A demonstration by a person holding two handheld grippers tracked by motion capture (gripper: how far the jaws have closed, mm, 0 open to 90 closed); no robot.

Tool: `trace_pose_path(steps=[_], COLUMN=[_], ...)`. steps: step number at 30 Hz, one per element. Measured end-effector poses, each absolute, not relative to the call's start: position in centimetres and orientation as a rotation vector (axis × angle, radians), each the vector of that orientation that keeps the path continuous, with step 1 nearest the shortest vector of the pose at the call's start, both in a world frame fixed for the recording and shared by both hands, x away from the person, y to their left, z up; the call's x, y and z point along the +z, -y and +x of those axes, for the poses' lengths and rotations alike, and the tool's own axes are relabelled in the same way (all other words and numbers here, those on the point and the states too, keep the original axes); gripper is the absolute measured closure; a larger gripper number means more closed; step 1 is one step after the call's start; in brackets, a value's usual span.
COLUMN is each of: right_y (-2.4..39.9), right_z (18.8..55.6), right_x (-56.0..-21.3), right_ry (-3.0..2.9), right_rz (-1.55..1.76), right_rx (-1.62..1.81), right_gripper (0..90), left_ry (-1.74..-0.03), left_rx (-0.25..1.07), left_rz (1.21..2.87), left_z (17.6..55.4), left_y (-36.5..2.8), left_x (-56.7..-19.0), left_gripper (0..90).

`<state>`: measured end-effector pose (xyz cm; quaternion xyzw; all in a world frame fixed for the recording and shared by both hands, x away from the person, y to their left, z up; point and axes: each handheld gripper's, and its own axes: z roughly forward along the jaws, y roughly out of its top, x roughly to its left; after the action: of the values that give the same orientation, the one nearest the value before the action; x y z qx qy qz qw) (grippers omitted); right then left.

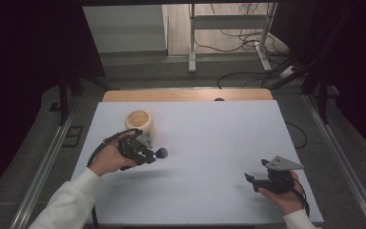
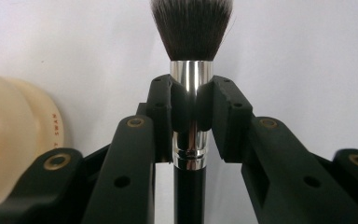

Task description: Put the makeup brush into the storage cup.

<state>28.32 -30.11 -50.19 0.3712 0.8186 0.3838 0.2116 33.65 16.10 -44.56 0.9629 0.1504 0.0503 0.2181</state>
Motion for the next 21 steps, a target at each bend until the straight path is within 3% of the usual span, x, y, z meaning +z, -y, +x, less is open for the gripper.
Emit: trace_pose_path(steps=[21], right_y=[30.1], right_z=[28.3], right_x=[-50.2], right_ry=[-2.268], right_rz=[1.034], right_rx=[1.066], right_gripper=[17.1], left_ry=[-0.648], left_rx=[0.179], left_rz=[2.423], left_z=[32.0], left_y=[-18.3], left_x=[-42.7], left_gripper=[71.7])
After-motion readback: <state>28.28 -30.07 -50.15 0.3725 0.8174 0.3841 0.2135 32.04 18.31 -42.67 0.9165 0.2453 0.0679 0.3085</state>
